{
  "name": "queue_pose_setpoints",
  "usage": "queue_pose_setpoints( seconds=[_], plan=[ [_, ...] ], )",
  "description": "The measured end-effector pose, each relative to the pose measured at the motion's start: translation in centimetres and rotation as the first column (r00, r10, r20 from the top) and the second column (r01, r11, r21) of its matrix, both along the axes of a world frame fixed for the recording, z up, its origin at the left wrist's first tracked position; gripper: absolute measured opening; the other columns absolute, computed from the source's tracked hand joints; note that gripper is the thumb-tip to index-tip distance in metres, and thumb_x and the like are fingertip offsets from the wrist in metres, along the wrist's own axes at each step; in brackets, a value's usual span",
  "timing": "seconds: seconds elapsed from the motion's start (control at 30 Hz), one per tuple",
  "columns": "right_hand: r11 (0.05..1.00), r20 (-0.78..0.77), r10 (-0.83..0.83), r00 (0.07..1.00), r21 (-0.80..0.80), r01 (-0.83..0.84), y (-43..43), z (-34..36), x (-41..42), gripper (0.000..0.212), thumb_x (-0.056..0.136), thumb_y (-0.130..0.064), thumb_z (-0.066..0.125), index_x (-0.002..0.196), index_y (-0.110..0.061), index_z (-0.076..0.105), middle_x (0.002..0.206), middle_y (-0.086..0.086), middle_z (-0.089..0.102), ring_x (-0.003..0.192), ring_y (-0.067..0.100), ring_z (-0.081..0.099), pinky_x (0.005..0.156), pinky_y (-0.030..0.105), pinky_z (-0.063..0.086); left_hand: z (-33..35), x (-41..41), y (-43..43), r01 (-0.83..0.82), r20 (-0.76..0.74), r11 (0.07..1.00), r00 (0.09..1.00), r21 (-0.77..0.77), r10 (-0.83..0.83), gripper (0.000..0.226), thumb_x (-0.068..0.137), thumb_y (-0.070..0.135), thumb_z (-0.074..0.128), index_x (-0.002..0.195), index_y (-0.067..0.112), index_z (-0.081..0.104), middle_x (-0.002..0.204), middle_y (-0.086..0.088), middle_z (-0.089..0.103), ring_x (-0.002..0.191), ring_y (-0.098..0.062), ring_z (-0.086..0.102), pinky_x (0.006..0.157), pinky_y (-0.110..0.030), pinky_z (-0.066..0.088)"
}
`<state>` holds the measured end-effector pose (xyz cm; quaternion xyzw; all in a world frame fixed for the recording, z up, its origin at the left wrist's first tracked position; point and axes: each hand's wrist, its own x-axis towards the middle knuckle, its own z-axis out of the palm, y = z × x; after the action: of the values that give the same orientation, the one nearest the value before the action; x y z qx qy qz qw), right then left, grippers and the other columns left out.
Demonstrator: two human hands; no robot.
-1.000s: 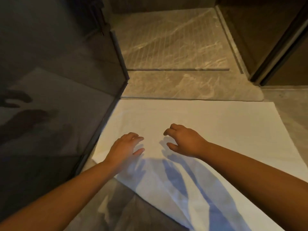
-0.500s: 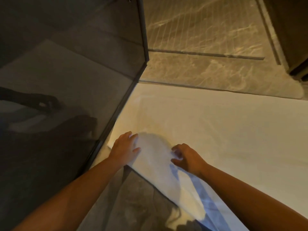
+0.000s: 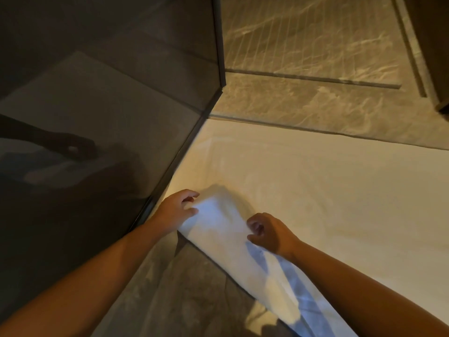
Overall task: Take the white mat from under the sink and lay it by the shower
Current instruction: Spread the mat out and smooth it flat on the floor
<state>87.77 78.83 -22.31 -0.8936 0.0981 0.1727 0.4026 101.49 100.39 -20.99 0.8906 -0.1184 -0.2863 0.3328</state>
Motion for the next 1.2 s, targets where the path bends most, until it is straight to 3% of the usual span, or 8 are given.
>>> queue_pose_setpoints(
  seconds=[0.2, 0.43, 0.57, 0.67, 0.8, 0.93, 1.07, 1.2],
  plan=[
    [0.999, 0.051, -0.036, 0.998, 0.023, 0.035, 1.2, 0.1, -0.3, 0.048, 0.080, -0.021, 0.068, 0.122, -0.006, 0.048, 0.112, 0.016, 0.053, 0.088, 0.020, 0.049, 0.078, 0.029, 0.040, 2.1, -1.3, 2.6, 0.014, -0.005, 0.997, 1.000, -0.074, -0.015, 0.029, 0.081, 0.001, 0.062, 0.106, 0.015, 0.060, 0.096, -0.013, 0.062, 0.091, -0.026, 0.060, 0.076, -0.036, 0.050],
    [0.986, 0.011, -0.030, 0.999, 0.163, 0.028, 2.2, 1.4, -0.7, 0.012, 0.080, -0.006, 0.062, 0.090, -0.001, 0.067, 0.086, 0.010, 0.064, 0.076, 0.016, 0.053, 0.061, 0.010, 0.038, 4.0, -2.8, 4.3, -0.017, 0.019, 0.991, 1.000, -0.129, 0.020, 0.016, 0.081, -0.007, 0.059, 0.080, 0.009, 0.062, 0.070, -0.006, 0.051, 0.071, -0.020, 0.046, 0.069, -0.032, 0.038],
    [0.972, -0.019, 0.000, 1.000, 0.233, 0.005, 2.7, 2.7, -0.9, 0.005, 0.080, -0.009, 0.063, 0.083, -0.008, 0.068, 0.079, -0.001, 0.059, 0.069, 0.007, 0.052, 0.059, 0.003, 0.038, 5.2, -3.5, 5.2, -0.020, 0.021, 0.989, 0.999, -0.148, 0.024, 0.014, 0.082, -0.010, 0.056, 0.085, 0.001, 0.064, 0.069, -0.006, 0.051, 0.064, -0.006, 0.050, 0.065, -0.021, 0.040],
    [0.942, -0.095, 0.056, 0.994, 0.334, -0.021, 3.8, 3.5, -0.7, 0.002, 0.080, -0.013, 0.066, 0.082, -0.013, 0.066, 0.084, 0.004, 0.063, 0.077, 0.012, 0.059, 0.075, 0.021, 0.045, 5.6, -3.9, 6.4, -0.045, 0.028, 0.991, 0.998, -0.129, 0.049, 0.020, 0.086, -0.011, 0.048, 0.095, -0.003, 0.064, 0.077, -0.002, 0.059, 0.063, 0.010, 0.057, 0.064, -0.005, 0.041],
    [0.910, -0.112, 0.110, 0.988, 0.411, -0.055, 6.0, 3.4, -0.9, 0.010, 0.082, -0.013, 0.065, 0.091, -0.009, 0.066, 0.100, 0.009, 0.064, 0.095, 0.020, 0.059, 0.096, 0.034, 0.045, 5.6, -4.8, 8.0, -0.191, -0.021, 0.964, 0.981, -0.187, 0.191, 0.024, 0.094, -0.002, 0.037, 0.103, -0.008, 0.059, 0.081, -0.008, 0.063, 0.068, -0.005, 0.060, 0.068, -0.012, 0.045],
    [0.851, -0.098, 0.232, 0.968, 0.503, -0.153, 8.3, 2.9, -1.3, 0.014, 0.086, -0.010, 0.060, 0.096, -0.002, 0.065, 0.096, 0.013, 0.064, 0.083, 0.009, 0.059, 0.076, 0.015, 0.048, 5.7, -5.1, 8.6, -0.272, -0.065, 0.938, 0.962, -0.216, 0.265, 0.025, 0.096, 0.009, 0.037, 0.094, 0.001, 0.062, 0.076, -0.007, 0.066, 0.061, -0.005, 0.062, 0.059, -0.009, 0.046],
    [0.893, -0.071, 0.326, 0.943, 0.351, -0.282, 7.6, 2.4, -0.9, 0.024, 0.084, -0.017, 0.064, 0.106, -0.009, 0.065, 0.111, 0.011, 0.066, 0.101, 0.021, 0.061, 0.078, 0.006, 0.041, 4.6, -5.6, 8.0, -0.215, -0.018, 0.970, 0.977, -0.112, 0.214, 0.016, 0.093, 0.015, 0.048, 0.089, 0.015, 0.063, 0.084, -0.006, 0.066, 0.080, -0.015, 0.062, 0.069, -0.021, 0.046],
    [0.930, 0.001, 0.367, 0.930, -0.034, -0.367, 3.1, 1.6, -1.3, 0.033, 0.086, -0.023, 0.058, 0.119, -0.017, 0.056, 0.124, 0.008, 0.055, 0.113, 0.022, 0.051, 0.094, 0.026, 0.038, 1.7, -6.2, 5.9, 0.065, 0.182, 0.990, 0.979, 0.128, -0.088, 0.016, 0.089, 0.019, 0.056, 0.101, 0.012, 0.063, 0.103, -0.006, 0.062, 0.096, -0.021, 0.058, 0.083, -0.029, 0.044]
  ],
)
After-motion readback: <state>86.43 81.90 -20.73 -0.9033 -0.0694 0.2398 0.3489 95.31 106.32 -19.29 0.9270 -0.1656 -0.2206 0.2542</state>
